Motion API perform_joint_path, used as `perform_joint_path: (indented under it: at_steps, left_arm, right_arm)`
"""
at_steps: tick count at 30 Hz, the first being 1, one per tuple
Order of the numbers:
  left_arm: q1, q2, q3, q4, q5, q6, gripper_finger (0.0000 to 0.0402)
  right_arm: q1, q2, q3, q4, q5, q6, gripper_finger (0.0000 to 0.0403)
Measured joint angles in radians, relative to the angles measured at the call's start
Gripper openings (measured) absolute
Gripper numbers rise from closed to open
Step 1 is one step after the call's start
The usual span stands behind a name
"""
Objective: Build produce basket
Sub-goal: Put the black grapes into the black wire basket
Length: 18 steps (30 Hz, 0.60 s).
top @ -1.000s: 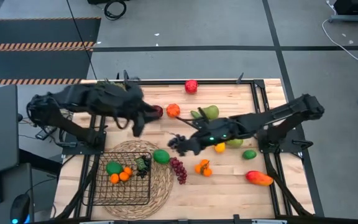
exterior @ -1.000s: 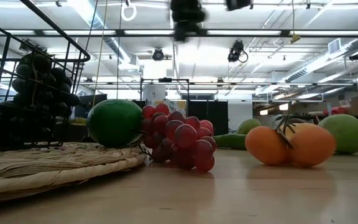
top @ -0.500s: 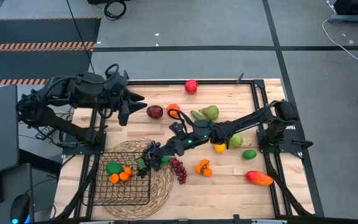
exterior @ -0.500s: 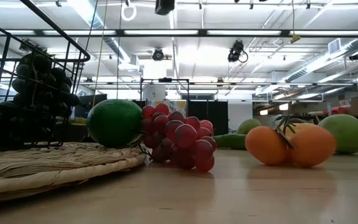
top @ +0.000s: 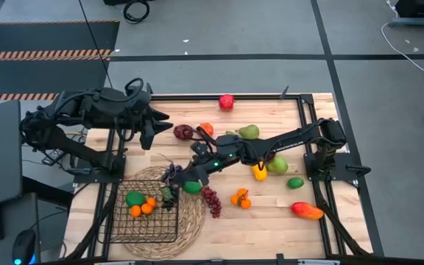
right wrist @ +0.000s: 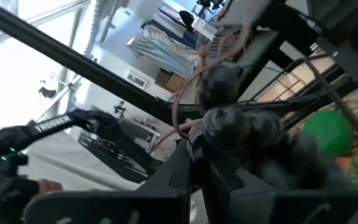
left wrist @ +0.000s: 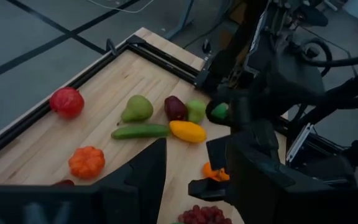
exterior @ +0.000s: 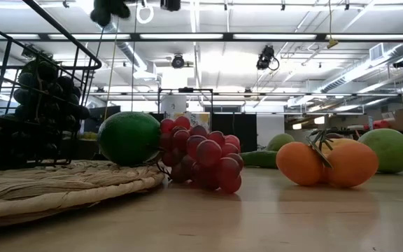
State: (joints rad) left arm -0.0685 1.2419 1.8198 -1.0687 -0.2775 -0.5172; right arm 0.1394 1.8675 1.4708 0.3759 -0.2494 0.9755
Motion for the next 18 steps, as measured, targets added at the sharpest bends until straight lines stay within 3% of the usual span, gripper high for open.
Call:
perform_joint_path:
  at_steps: [12, 15, 18]
  left_arm:
    - [0.0, -0.021, 0.0, 0.001, -0.109, -0.006, 0.0172]
    - [0.0, -0.019, 0.0, -0.018, -0.089, -0.032, 0.0172]
    - [-0.001, -0.019, 0.0, -0.065, 0.001, -0.026, 0.0172]
  right_arm:
    - [0.023, -0.001, 0.003, -0.014, 0.01, -0.141, 0.0025]
    - [0.023, -0.001, 0.003, -0.013, 0.018, -0.141, 0.0025]
    - [0.023, -0.001, 0.003, -0.001, 0.02, -0.139, 0.0025]
